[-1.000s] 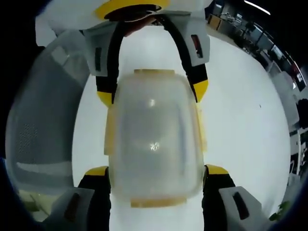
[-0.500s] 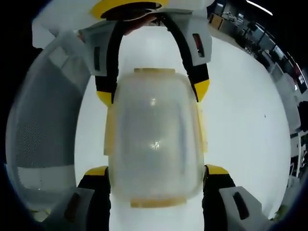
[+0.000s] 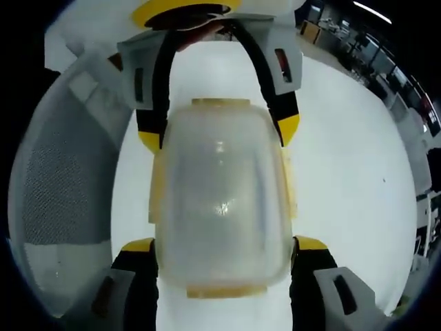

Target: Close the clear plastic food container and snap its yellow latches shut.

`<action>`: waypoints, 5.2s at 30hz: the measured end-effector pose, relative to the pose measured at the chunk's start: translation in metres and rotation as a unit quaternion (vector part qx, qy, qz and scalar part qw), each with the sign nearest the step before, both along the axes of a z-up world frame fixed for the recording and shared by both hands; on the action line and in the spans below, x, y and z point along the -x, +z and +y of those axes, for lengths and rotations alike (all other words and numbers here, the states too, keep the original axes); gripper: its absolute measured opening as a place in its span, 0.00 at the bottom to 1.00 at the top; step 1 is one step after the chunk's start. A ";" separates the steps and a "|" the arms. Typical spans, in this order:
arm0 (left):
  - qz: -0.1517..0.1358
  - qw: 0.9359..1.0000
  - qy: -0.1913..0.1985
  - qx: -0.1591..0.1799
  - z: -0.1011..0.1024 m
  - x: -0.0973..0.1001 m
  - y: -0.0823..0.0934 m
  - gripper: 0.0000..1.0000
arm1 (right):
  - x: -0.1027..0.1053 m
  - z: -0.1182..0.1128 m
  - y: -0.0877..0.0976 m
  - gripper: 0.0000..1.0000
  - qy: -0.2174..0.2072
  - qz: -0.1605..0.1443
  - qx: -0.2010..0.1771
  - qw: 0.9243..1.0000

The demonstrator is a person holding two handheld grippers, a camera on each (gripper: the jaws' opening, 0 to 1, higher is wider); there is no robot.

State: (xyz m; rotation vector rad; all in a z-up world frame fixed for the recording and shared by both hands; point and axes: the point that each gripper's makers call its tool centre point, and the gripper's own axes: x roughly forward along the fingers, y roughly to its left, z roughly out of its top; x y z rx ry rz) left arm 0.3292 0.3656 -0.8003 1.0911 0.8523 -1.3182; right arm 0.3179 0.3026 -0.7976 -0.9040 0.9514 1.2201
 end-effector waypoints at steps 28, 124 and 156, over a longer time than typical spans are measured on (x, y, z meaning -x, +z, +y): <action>0.000 1.000 -0.006 -0.010 0.038 0.006 0.000 0.80 | 0.007 0.037 -0.002 0.80 -0.012 0.001 0.000 1.000; -0.004 1.000 0.008 -0.024 0.031 -0.123 -0.001 0.81 | -0.125 0.031 -0.002 0.81 -0.013 0.000 -0.003 1.000; -0.006 1.000 0.010 -0.029 0.025 -0.150 -0.002 0.81 | -0.151 0.025 -0.001 0.81 -0.013 -0.001 -0.007 1.000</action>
